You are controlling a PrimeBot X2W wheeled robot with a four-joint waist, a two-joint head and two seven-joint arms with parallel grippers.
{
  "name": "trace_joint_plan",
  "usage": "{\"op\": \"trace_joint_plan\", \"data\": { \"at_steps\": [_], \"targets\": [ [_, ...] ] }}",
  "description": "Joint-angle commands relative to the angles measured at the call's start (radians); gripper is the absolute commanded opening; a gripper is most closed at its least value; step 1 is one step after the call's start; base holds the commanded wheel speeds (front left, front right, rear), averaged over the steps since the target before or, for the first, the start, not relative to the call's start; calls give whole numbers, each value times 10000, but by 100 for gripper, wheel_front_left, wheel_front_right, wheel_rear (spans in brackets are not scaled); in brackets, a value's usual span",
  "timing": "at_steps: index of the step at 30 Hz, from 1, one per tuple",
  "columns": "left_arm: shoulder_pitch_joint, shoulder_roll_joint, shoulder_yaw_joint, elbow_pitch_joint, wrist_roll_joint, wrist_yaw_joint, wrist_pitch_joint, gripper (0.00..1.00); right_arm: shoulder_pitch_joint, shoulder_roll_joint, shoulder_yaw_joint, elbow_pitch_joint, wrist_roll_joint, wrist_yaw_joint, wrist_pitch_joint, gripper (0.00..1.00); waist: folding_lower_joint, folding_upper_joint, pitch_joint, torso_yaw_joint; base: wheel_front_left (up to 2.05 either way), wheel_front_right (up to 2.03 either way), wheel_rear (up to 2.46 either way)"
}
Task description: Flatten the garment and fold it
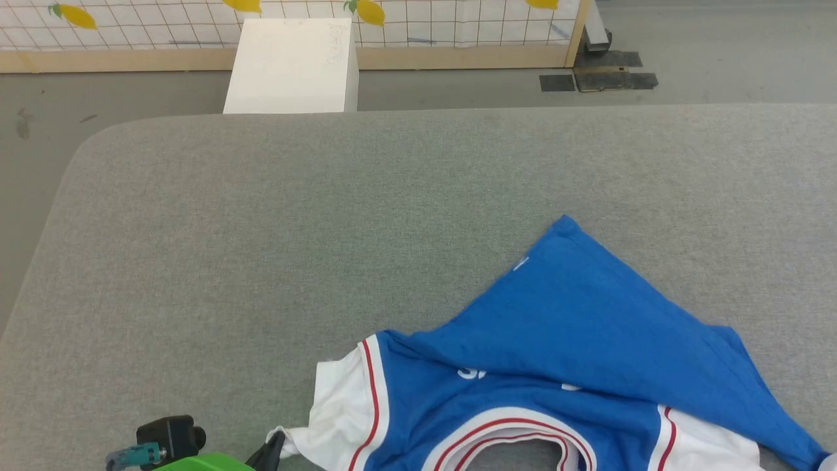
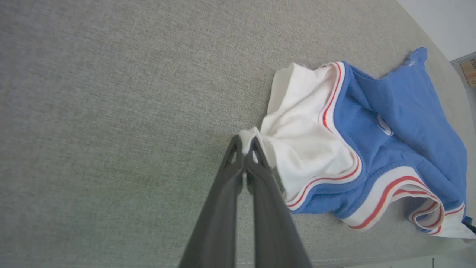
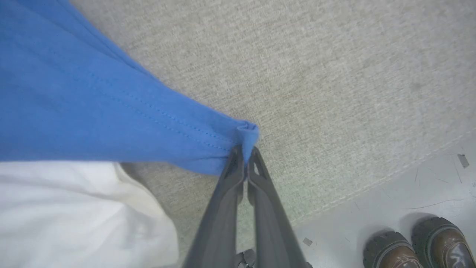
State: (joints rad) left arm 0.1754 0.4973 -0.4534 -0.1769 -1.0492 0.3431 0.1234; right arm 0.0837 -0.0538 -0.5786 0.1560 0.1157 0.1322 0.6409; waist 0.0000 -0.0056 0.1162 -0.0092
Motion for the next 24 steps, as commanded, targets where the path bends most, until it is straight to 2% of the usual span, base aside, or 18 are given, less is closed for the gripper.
{"op": "trace_joint_plan", "data": {
  "at_steps": [1, 2, 3, 9, 14, 19, 24],
  "targets": [
    [30, 70, 20, -35, -90, 37, 42, 0, -104, 32, 50, 4, 48, -15, -178, 15, 0, 56, 40, 45, 0, 0, 0],
    [23, 65, 17, -48, -89, 43, 44, 0, -160, 33, 137, -93, 38, -15, -370, 68, 0, 56, 68, 77, 0, 0, 0],
    [19, 62, 13, -53, -86, 46, 43, 0, -228, 33, 200, -218, 22, -15, -610, 100, 0, 56, 85, 99, 0, 0, 0],
    [-74, 16, -26, -49, -69, 52, 58, 0, -1108, -364, 1024, -789, 124, -15, -2654, 100, 0, 56, 201, 258, 0, 0, 0],
    [-257, -28, -78, -35, -38, 37, 105, 0, -2276, -1333, 2874, -314, 5, -15, -3927, 100, 0, 56, 350, 402, 0, 0, 0],
    [-525, -68, -147, -65, 55, 15, 144, 0, -3711, -2040, 4945, 765, 661, -15, -4384, 100, 0, 56, 666, 681, 0, 0, 0],
    [-851, -149, -257, -53, 170, -46, 174, 0, -5190, -2764, 6733, 1887, 1295, -15, -3772, 100, 0, 56, 1117, 1103, 0, 0, 0]
  ]
}}
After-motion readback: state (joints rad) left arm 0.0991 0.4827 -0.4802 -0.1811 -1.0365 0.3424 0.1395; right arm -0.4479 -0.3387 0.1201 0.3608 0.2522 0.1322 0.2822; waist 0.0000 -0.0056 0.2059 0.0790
